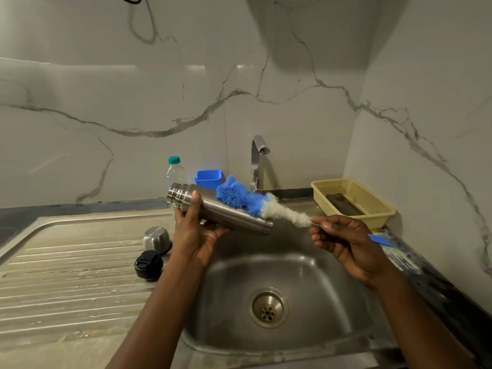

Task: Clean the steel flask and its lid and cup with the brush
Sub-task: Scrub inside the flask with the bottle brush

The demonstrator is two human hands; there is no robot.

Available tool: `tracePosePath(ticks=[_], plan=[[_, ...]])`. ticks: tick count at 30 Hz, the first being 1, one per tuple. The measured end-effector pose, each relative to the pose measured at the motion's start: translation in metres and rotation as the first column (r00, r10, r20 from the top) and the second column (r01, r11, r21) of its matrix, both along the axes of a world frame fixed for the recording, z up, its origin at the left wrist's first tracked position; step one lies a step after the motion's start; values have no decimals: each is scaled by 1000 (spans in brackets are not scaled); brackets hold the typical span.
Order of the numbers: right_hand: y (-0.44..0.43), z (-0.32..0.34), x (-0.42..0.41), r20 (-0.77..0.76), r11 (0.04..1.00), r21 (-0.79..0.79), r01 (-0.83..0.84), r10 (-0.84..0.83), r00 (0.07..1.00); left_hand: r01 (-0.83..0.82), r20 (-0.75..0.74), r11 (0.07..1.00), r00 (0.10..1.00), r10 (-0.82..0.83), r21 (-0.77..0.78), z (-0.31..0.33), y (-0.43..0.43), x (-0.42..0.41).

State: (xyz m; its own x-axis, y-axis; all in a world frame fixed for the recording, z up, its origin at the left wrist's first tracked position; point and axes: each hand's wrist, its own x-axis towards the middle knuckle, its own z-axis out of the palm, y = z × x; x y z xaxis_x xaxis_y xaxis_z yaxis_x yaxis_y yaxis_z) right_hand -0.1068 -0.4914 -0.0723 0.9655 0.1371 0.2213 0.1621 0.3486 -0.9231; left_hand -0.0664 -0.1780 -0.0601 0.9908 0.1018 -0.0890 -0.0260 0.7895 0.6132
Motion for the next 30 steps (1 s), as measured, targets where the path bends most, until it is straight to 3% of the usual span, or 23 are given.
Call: tracePosePath(ticks=[6, 12, 20, 25, 30], plan=[[-23, 8, -6, 7, 996, 11, 84, -84, 996, -65, 23, 998, 998, 66, -16, 2, 14, 7], [-3, 3, 0, -11, 1000, -20, 20, -20, 1000, -71, -2, 997, 997, 71, -41, 0, 10, 5], [-27, 6, -4, 19, 993, 36, 116, -116, 993, -105, 23, 991, 994, 107, -77, 2, 25, 9], [-15, 1, -1, 18, 997, 13, 81, -81, 997, -97, 7, 994, 995, 98, -51, 2, 16, 6], [-37, 5, -7, 17, 983, 104, 150, -152, 988, -116, 30, 989, 992, 119, -97, 2, 26, 7]])
